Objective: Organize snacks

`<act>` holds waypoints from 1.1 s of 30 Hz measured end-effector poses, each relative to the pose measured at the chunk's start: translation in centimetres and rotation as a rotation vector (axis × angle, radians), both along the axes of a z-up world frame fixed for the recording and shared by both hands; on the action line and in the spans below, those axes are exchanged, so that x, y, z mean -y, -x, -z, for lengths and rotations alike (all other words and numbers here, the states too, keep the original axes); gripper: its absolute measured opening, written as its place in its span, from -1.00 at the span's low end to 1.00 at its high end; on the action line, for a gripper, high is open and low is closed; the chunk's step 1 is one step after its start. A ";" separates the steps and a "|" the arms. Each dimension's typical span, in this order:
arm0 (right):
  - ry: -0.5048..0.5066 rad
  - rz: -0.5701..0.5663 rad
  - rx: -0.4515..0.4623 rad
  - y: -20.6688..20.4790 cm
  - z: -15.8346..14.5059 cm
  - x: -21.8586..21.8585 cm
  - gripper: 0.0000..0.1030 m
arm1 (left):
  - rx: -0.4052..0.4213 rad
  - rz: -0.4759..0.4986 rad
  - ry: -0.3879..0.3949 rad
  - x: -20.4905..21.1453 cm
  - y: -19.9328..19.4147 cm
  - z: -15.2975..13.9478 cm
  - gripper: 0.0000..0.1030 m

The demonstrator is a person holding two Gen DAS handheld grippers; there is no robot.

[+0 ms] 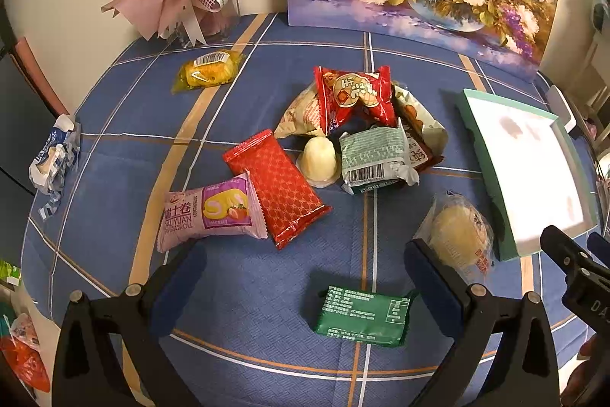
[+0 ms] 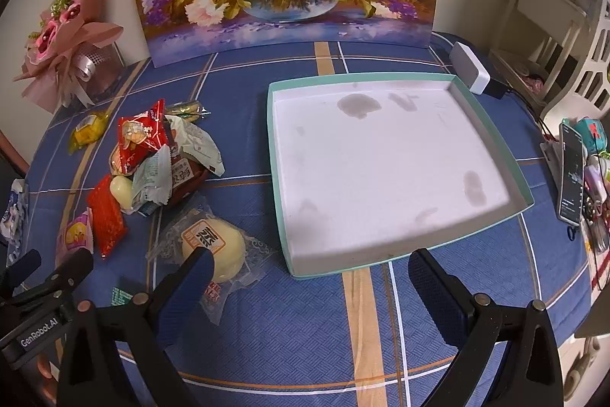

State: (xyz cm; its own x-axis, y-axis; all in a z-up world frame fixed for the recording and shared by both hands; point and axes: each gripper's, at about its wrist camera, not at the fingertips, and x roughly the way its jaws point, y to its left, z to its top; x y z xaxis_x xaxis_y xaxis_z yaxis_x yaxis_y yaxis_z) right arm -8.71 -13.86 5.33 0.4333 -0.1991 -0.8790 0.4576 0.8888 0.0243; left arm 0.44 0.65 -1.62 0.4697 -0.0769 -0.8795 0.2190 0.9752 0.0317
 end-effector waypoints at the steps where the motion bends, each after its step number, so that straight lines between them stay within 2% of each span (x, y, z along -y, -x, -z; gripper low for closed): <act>1: 0.000 -0.001 -0.001 0.0 0.0 0.0 1.00 | 0.001 0.001 0.000 0.0 0.0 0.0 1.00; 33: 0.010 -0.012 -0.016 -0.1 0.2 -0.3 1.00 | -0.003 0.006 -0.001 0.1 0.2 0.1 1.00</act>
State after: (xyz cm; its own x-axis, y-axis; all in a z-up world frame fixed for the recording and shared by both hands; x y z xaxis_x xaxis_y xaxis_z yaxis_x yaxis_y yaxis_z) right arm -8.56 -13.60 5.14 0.4217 -0.2028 -0.8838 0.4472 0.8944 0.0081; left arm 0.27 0.53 -1.69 0.4664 -0.0787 -0.8811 0.2247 0.9739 0.0319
